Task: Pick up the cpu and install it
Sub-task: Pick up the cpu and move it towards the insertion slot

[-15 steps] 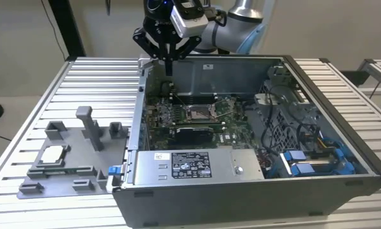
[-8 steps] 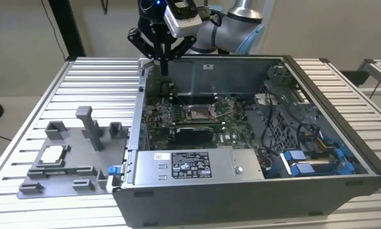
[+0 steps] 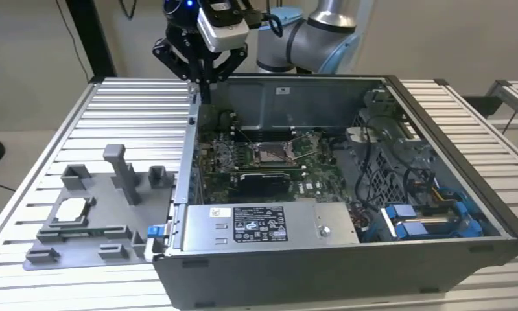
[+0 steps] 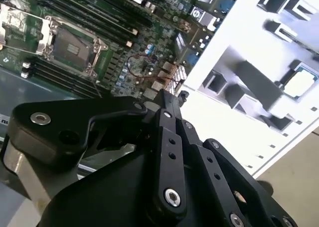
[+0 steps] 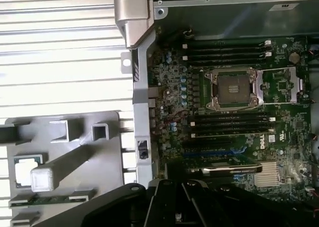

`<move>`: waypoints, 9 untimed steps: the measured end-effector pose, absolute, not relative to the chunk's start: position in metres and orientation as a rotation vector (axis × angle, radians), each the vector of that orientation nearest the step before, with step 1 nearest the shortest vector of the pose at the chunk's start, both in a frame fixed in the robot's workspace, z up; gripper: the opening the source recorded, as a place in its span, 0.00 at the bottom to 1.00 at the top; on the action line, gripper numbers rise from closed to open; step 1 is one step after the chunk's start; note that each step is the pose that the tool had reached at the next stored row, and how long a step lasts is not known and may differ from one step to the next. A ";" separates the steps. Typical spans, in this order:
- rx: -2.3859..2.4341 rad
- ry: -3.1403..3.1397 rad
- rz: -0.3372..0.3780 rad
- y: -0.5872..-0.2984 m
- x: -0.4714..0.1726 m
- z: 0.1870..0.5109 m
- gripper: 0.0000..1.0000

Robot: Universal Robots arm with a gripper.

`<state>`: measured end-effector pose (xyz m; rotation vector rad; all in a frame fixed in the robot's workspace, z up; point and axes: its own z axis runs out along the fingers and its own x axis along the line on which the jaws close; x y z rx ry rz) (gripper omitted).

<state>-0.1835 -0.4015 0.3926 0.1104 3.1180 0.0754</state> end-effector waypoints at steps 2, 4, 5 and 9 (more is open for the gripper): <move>0.110 3.118 0.075 -0.403 -0.188 0.393 0.00; 0.110 3.118 0.075 -0.405 -0.193 0.393 0.00; 0.110 3.118 0.075 -0.406 -0.196 0.393 0.00; 0.110 3.118 0.075 -0.413 -0.207 0.393 0.00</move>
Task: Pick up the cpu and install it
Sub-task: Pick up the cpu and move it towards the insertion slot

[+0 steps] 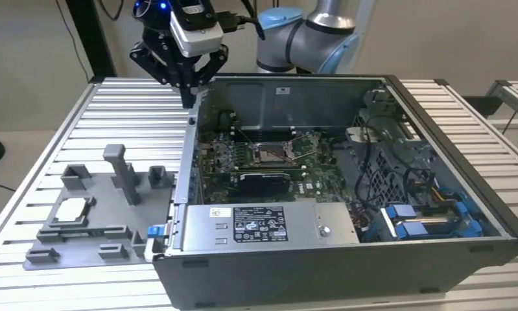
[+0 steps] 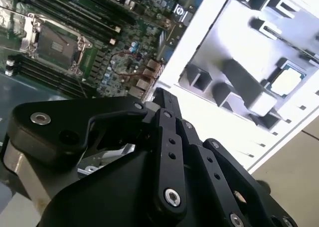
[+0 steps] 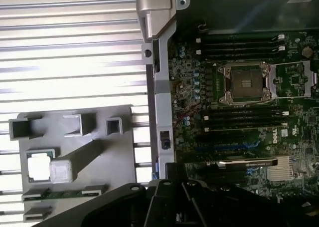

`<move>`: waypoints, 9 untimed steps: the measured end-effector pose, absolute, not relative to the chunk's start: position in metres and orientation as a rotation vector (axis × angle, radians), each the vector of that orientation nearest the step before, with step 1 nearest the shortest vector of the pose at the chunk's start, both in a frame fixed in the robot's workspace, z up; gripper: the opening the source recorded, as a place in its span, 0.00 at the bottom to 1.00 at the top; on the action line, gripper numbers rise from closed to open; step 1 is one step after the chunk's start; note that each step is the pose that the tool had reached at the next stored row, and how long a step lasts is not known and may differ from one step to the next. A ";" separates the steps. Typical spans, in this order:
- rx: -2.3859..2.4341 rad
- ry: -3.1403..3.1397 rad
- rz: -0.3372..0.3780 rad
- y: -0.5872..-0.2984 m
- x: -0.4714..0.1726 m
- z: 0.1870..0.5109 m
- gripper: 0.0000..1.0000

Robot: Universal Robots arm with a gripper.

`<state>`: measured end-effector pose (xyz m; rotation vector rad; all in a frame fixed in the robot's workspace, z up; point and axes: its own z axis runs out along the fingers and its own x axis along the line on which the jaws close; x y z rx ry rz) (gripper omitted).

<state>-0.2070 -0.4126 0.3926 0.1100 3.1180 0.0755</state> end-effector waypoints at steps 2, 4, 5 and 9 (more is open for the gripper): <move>0.110 3.118 0.076 -0.418 -0.211 0.393 0.00; 0.110 3.118 0.076 -0.424 -0.214 0.393 0.00; 0.110 3.118 0.077 -0.427 -0.216 0.393 0.00; 0.110 3.118 0.077 -0.438 -0.223 0.393 0.00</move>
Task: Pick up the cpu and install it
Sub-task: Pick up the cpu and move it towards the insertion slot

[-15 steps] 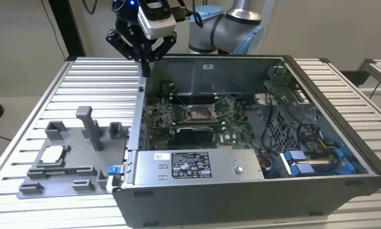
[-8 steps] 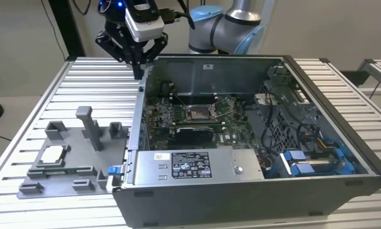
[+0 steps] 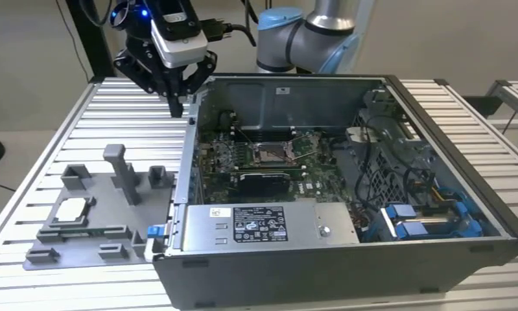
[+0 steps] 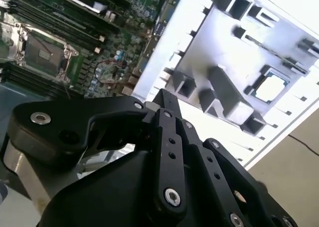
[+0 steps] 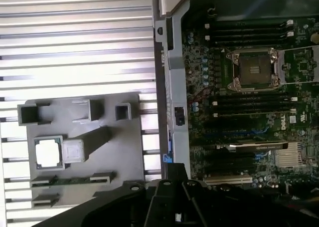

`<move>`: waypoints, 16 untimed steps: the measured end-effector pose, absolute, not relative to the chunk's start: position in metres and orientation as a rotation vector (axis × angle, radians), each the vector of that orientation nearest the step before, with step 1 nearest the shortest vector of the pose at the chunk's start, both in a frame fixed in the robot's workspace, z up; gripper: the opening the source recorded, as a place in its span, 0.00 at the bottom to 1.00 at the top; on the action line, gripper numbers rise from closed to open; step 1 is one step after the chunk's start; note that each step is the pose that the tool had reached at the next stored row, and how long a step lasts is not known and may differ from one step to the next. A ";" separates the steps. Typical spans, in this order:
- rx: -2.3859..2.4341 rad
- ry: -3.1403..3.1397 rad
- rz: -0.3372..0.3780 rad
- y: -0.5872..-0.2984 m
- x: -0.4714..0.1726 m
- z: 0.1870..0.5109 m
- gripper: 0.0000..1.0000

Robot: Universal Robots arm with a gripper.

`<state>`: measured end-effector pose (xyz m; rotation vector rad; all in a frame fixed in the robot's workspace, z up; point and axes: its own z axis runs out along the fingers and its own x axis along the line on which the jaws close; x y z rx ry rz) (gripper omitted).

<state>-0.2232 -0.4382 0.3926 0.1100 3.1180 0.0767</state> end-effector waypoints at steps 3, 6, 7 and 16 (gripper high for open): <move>0.110 3.118 0.077 -0.447 -0.228 0.393 0.00; 0.110 3.118 0.077 -0.457 -0.234 0.393 0.00; 0.110 3.118 0.077 -0.459 -0.236 0.393 0.00; 0.110 3.118 0.077 -0.477 -0.259 0.392 0.00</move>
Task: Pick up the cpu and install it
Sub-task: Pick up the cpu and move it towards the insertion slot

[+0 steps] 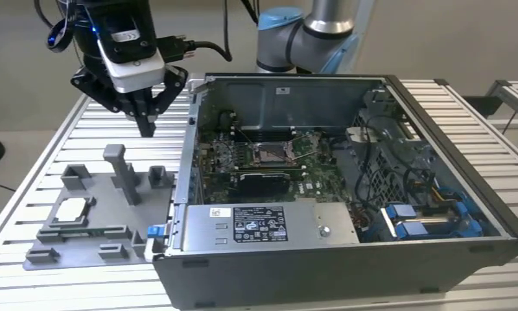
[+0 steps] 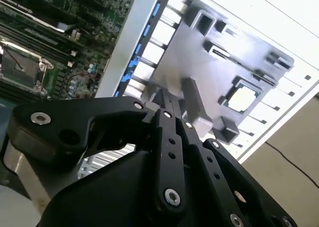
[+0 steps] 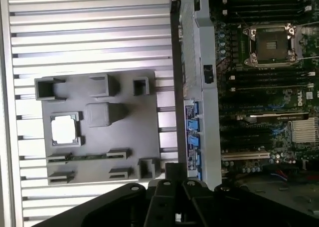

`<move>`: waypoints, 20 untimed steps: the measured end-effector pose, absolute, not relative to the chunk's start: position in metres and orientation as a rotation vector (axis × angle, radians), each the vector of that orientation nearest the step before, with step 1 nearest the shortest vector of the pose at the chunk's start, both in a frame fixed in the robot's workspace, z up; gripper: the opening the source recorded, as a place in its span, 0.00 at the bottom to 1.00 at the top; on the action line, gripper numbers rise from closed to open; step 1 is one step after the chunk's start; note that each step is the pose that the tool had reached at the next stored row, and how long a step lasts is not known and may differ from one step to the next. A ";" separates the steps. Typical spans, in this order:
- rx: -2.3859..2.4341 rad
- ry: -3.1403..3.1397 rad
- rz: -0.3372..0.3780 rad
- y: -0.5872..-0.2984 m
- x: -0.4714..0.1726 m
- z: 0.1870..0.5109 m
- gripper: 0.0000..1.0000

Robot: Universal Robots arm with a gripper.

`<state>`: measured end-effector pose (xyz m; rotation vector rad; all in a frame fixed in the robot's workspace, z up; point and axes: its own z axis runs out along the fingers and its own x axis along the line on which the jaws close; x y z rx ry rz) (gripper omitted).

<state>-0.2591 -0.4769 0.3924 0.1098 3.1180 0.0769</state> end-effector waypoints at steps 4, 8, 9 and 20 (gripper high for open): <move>0.108 3.118 0.077 -0.477 -0.272 0.392 0.00; 0.104 3.118 0.077 -0.476 -0.285 0.392 0.00; 0.103 3.118 0.077 -0.476 -0.288 0.392 0.00; 0.091 3.119 0.077 -0.470 -0.320 0.390 0.00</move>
